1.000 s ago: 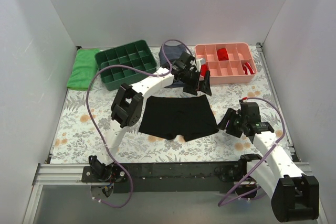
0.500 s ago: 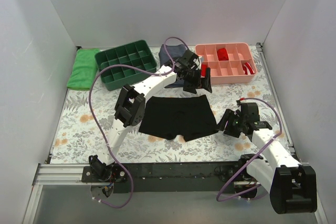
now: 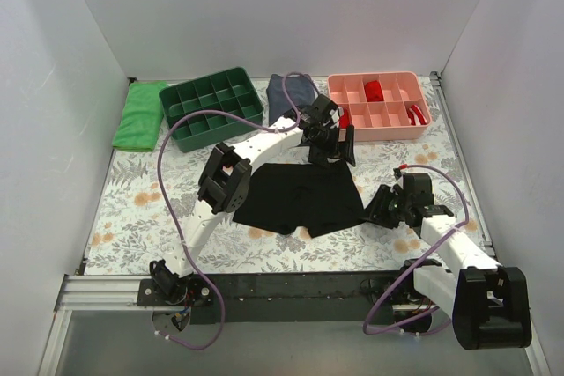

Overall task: Roll the underwear
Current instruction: Fold the underwear at the center of the board.

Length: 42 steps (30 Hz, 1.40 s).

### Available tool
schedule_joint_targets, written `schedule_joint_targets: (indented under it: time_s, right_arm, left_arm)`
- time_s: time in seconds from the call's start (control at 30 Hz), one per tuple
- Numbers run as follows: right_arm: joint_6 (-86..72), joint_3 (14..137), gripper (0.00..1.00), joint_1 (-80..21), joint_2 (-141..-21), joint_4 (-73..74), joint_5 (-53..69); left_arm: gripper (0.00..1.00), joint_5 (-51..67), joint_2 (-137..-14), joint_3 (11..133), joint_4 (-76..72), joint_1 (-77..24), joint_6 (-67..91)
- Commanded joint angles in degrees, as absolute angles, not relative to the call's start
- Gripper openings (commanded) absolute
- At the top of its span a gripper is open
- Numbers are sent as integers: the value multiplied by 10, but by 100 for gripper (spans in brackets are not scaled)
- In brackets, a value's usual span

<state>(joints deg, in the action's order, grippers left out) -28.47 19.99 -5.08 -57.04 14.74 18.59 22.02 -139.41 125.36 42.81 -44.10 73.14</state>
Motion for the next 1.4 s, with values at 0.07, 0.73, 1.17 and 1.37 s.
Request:
schedule_joint_targets:
  time_s: [0.07,0.73,1.17,1.37]
  right_arm:
    - [-276,190,29,-48,-586,146,186]
    - [-286,170,1,-49,-530,177,151]
    - [-276,181,1,-49,-551,169,174]
    - [-265,190,1,-49,-557,168,185]
  left_arm:
    - [92,157,-1318,1184,437,-438,728]
    - [98,111,-998,767,322,-360,753]
    - [96,84,-932,628,252,-338,769]
    - [96,68,-950,609,248,-319,768]
